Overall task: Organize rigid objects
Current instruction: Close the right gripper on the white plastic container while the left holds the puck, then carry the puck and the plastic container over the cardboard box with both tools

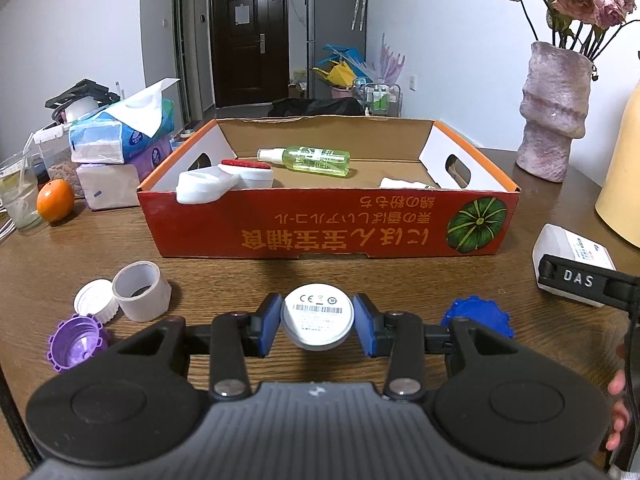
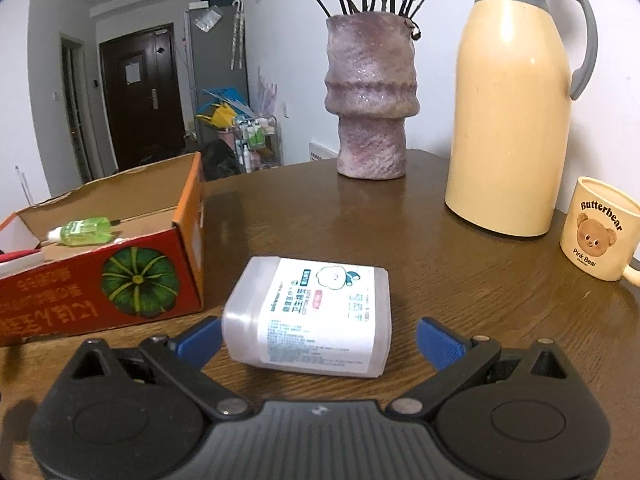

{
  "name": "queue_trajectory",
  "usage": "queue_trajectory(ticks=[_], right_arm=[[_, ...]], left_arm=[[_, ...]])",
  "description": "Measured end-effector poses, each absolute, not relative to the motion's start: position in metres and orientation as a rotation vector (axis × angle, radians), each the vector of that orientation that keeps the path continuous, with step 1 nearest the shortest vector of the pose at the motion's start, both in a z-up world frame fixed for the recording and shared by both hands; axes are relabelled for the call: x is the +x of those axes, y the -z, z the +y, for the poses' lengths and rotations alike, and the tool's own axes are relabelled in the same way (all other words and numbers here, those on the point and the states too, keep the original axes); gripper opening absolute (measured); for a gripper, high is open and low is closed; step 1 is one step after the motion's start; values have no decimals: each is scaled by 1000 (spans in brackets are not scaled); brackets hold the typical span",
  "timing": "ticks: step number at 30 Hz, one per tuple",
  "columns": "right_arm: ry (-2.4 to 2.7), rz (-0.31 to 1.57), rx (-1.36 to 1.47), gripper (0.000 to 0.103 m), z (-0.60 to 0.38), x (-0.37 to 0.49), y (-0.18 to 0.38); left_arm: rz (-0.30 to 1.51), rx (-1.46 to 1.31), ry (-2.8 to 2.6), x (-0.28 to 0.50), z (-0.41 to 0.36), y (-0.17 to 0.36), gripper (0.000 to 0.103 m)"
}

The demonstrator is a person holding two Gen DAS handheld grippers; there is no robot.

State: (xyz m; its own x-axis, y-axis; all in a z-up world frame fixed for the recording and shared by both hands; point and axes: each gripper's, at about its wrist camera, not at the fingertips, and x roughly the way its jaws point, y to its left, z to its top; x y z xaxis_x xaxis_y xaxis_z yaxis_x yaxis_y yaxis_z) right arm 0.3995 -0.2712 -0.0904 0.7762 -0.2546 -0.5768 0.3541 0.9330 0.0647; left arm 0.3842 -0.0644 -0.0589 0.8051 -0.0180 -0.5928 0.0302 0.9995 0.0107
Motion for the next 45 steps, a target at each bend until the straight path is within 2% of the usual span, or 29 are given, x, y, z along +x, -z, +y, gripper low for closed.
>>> queue_trajectory(ticks=[10, 12, 15, 45], right_arm=[[378, 649, 175, 102, -274, 421, 95], [380, 658, 176, 98, -275, 425, 96], [367, 673, 174, 82, -275, 429, 98], [152, 464, 156, 82, -253, 345, 64]], left_arm=[[633, 24, 29, 384, -66, 59, 41], [633, 23, 30, 384, -66, 59, 41], [634, 23, 31, 384, -66, 59, 41], [573, 28, 51, 365, -66, 46, 41]])
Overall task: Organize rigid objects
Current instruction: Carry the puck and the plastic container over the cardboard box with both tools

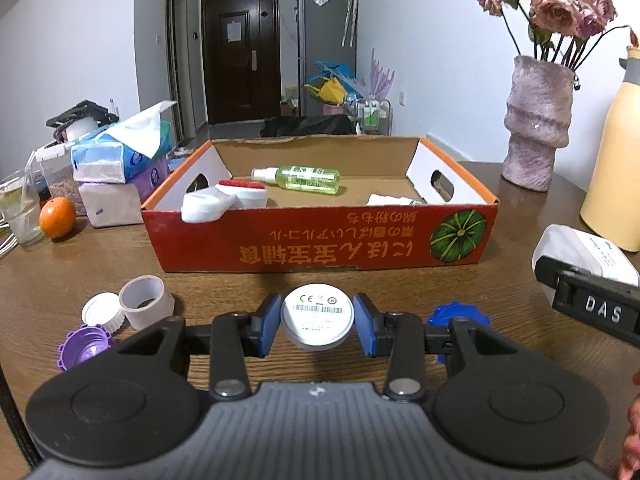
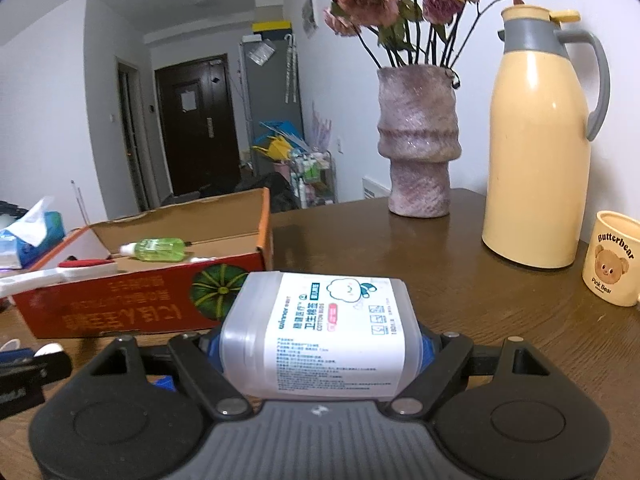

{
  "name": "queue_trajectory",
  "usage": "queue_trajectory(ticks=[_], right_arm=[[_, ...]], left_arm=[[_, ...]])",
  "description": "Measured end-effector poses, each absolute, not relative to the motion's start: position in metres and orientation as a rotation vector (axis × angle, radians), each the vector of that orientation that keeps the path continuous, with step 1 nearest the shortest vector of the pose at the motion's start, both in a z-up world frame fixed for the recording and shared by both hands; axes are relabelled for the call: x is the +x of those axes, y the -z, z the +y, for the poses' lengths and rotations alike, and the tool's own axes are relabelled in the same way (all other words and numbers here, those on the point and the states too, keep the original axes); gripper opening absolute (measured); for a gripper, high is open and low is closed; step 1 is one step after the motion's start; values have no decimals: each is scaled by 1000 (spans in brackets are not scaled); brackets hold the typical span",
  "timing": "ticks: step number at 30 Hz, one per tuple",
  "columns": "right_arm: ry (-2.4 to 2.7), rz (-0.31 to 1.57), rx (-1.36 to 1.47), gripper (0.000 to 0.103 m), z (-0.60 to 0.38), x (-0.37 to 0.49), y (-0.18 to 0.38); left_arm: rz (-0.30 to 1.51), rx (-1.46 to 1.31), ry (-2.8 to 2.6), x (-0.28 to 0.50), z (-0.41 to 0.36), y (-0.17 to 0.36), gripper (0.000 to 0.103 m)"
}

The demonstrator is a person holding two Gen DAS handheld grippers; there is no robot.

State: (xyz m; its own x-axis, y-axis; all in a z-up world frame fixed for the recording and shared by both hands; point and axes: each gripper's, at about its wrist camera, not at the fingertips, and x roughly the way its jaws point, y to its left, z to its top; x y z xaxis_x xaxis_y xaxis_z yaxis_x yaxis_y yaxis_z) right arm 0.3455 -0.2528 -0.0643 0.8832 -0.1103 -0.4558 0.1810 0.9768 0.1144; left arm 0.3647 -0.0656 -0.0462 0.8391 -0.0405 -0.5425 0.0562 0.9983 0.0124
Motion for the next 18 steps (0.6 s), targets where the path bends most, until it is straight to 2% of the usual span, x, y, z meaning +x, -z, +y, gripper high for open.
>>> queue_trajectory(ticks=[18], right_arm=[[35, 358, 128, 82, -232, 299, 46]], left_arm=[[485, 3, 63, 330, -56, 19, 41]])
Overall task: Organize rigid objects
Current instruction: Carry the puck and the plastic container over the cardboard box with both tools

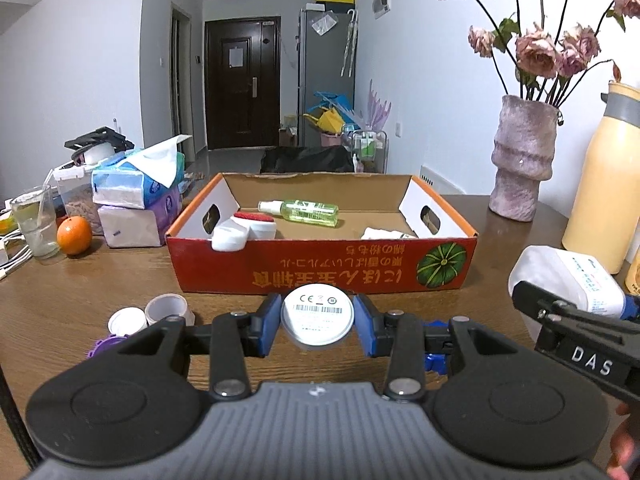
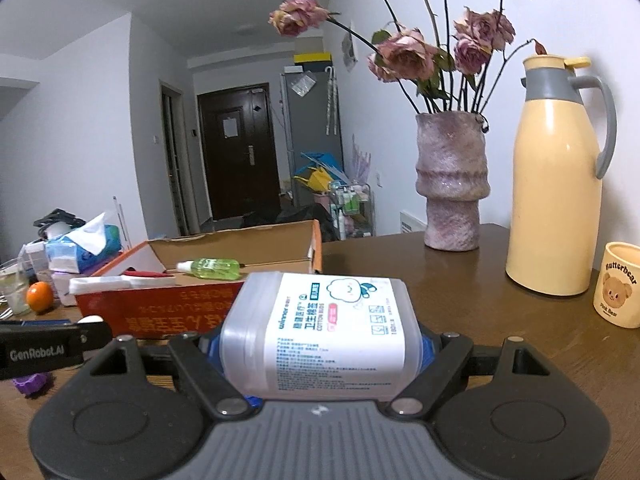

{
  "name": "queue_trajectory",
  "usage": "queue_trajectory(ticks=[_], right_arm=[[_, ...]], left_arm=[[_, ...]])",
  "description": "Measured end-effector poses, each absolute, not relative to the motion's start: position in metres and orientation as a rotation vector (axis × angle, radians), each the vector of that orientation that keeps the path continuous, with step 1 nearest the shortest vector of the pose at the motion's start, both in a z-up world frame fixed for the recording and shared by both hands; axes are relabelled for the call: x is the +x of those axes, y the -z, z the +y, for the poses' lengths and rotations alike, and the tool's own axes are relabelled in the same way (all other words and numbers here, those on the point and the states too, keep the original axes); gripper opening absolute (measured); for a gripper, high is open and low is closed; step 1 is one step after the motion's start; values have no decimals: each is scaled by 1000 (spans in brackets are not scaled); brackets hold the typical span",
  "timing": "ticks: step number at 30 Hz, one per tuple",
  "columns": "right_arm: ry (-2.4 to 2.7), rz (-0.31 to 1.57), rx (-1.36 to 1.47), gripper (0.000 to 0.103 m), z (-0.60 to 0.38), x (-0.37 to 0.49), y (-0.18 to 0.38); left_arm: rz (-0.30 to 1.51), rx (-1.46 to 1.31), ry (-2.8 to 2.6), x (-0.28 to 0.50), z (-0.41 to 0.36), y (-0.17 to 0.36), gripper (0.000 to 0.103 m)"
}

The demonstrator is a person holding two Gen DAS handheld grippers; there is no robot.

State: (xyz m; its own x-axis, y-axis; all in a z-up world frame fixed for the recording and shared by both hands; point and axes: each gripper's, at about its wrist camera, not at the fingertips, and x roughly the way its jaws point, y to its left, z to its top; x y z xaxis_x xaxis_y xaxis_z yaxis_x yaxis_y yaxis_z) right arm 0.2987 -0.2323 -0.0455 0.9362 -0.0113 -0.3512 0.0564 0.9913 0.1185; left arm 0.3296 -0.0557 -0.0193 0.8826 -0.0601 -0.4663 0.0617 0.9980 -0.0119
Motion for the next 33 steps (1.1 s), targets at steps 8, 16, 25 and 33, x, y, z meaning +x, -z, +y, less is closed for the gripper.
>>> queue_trajectory(ticks=[8, 16, 25, 33], right_arm=[[4, 320, 119, 82, -223, 295, 36], [-28, 290, 111, 82, -206, 303, 27], [-42, 255, 118, 82, -196, 323, 17], [-56, 241, 123, 82, -190, 346, 15]], left_arm=[[450, -8, 69, 324, -52, 3, 41], [413, -37, 39, 330, -40, -13, 41], [397, -61, 8, 353, -36, -21, 41], [397, -69, -16, 377, -34, -21, 41]])
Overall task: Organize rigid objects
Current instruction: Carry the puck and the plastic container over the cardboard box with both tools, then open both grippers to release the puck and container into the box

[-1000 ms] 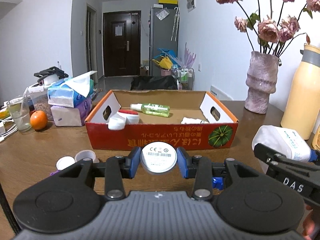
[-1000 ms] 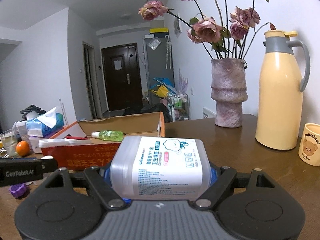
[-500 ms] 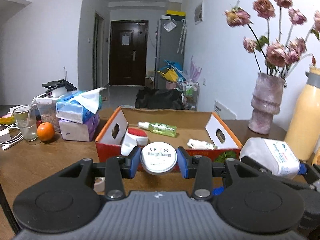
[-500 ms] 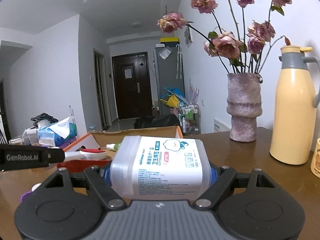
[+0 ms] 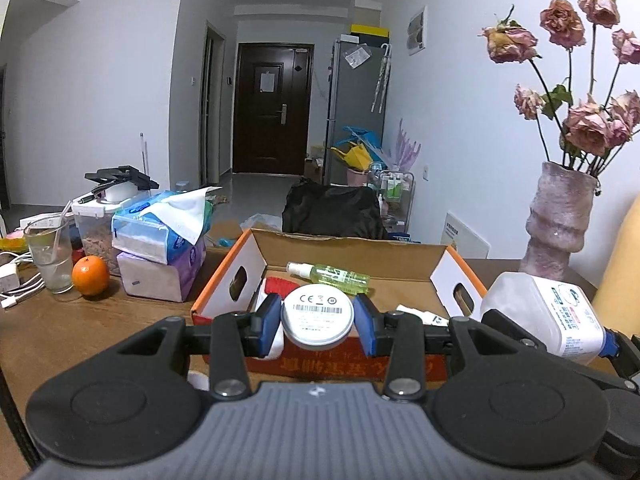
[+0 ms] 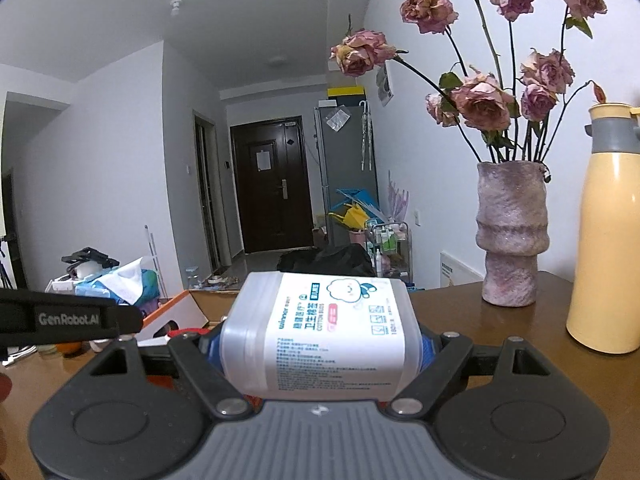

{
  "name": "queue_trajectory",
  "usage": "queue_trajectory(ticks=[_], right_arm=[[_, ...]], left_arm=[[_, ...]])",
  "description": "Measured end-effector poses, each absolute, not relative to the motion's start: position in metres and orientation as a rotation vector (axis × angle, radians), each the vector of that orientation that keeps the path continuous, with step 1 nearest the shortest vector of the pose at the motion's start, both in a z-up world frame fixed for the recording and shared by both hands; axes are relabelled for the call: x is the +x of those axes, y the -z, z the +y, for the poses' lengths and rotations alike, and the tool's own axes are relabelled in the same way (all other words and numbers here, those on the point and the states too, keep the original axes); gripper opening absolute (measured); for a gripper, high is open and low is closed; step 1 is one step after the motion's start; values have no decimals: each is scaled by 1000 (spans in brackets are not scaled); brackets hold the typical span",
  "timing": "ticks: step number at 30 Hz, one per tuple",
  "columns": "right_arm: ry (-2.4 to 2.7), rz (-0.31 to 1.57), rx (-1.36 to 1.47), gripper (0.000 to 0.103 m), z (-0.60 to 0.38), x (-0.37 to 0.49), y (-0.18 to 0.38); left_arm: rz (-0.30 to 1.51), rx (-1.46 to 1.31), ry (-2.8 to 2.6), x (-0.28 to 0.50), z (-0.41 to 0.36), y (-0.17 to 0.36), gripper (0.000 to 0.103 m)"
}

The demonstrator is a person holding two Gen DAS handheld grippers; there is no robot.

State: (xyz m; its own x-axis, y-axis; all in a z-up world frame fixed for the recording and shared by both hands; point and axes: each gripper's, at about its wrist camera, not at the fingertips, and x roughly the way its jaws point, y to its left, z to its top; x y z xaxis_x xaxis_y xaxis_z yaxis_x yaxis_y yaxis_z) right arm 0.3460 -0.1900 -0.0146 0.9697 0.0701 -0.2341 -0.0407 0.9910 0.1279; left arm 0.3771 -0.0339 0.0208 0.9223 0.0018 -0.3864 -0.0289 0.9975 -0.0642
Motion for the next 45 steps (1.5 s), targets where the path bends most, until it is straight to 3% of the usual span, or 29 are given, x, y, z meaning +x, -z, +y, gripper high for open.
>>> queue_trajectory(ticks=[45], right_arm=[[-66, 265, 90, 82, -182, 477, 27]], left_arm=[[426, -36, -72, 503, -38, -1, 41]])
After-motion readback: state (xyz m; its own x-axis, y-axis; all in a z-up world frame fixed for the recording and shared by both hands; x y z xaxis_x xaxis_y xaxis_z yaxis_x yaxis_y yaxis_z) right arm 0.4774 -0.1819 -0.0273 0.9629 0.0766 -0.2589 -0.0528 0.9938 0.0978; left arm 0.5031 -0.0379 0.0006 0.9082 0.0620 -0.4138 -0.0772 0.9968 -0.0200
